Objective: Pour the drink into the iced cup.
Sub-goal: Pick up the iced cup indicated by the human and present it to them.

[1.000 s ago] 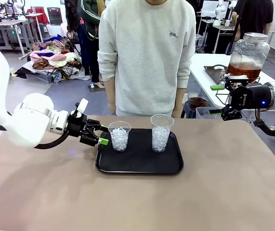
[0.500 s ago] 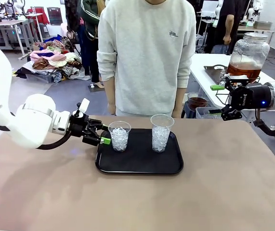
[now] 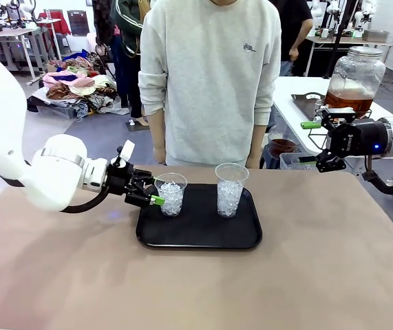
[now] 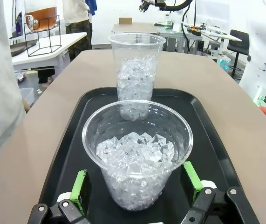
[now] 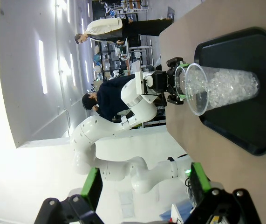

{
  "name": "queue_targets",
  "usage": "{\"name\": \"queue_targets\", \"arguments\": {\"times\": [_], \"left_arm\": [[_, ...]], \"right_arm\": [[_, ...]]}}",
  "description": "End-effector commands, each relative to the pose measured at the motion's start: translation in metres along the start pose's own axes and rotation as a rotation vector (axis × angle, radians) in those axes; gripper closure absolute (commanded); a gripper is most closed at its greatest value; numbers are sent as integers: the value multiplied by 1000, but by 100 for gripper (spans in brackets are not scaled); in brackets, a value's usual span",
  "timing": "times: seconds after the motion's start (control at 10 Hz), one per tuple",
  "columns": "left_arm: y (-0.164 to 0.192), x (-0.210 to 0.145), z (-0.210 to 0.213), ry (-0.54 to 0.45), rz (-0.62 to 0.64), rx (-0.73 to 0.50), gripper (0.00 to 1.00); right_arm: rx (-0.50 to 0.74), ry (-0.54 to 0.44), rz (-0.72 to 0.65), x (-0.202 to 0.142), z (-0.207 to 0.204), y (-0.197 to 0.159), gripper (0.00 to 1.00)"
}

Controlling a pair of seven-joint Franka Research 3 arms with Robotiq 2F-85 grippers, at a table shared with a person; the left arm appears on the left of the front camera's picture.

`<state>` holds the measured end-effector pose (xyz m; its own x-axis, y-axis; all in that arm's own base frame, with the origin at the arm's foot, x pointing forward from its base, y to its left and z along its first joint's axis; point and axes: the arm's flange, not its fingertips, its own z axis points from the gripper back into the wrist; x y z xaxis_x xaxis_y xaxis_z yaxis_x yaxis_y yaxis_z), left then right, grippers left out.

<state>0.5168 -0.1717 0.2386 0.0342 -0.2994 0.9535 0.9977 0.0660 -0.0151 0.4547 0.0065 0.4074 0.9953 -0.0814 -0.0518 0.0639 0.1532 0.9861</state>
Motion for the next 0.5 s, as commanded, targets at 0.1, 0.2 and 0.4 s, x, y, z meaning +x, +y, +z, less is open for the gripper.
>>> {"name": "queue_targets", "arguments": {"times": [0.1, 0.2, 0.4], "left_arm": [[4, 0, -13, -30, -17, 18, 0], [4, 0, -16, -36, -13, 13, 0], [3, -2, -21, -54, -4, 2, 0]], "right_arm": [[2, 0, 4, 0, 0, 2, 0], [2, 0, 4, 0, 0, 2, 0], [2, 0, 4, 0, 0, 2, 0]]}}
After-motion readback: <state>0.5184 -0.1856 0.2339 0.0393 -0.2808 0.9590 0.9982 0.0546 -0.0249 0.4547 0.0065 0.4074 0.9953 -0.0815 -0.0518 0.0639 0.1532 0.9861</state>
